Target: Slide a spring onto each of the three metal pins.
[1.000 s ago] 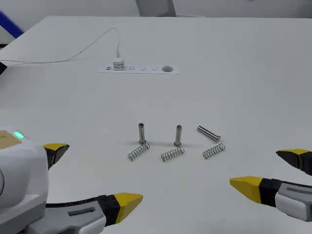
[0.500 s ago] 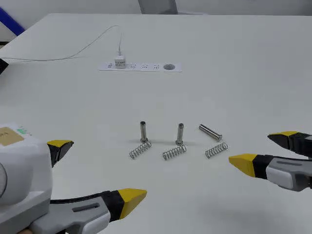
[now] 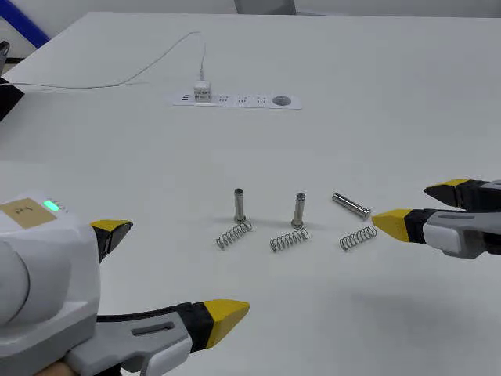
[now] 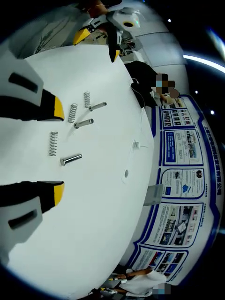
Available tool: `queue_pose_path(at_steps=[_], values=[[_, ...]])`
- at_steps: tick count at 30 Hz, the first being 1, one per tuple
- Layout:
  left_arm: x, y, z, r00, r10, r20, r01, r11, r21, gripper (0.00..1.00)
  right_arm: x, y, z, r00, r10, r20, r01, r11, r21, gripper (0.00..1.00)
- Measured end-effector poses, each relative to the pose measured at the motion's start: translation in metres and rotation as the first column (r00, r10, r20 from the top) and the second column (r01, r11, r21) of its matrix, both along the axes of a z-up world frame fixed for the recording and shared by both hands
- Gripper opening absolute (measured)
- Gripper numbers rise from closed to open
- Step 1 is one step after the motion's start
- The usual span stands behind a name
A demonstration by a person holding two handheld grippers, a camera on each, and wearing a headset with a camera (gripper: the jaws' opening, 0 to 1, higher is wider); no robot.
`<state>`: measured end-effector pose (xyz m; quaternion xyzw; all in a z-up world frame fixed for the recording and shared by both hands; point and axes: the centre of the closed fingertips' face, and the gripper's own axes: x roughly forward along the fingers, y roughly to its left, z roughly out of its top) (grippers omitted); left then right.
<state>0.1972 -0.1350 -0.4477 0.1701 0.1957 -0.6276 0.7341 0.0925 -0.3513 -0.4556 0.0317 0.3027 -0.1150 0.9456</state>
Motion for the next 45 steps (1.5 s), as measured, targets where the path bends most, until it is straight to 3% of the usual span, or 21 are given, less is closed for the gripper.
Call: queue_pose_path(at_steps=[8, 20, 36, 45], values=[[-0.002, -0.001, -0.001, 1.0, -0.001, -0.013, 0.001, 1.0, -0.005, 0.94, 0.013, -0.011, -0.008, 0.999, 0.013, -0.042, -0.013, 1.0, -0.003, 0.45], [-0.003, -0.002, -0.003, 1.0, -0.005, -0.023, 0.005, 1.0, -0.006, 0.93, 0.041, -0.018, -0.025, 0.996, 0.059, -0.063, -0.058, 0.998, 0.023, 0.35], [-0.004, -0.003, -0.001, 1.0, -0.016, -0.026, 0.015, 1.0, -0.017, 0.92, 0.077, -0.021, -0.056, 0.988, 0.121, -0.092, -0.119, 0.992, 0.028, 0.26], [-0.003, -0.001, -0.002, 1.0, -0.013, -0.027, 0.013, 1.0, -0.011, 0.91, 0.086, -0.028, -0.074, 0.985, 0.123, -0.122, -0.119, 0.992, 0.04, 0.19]])
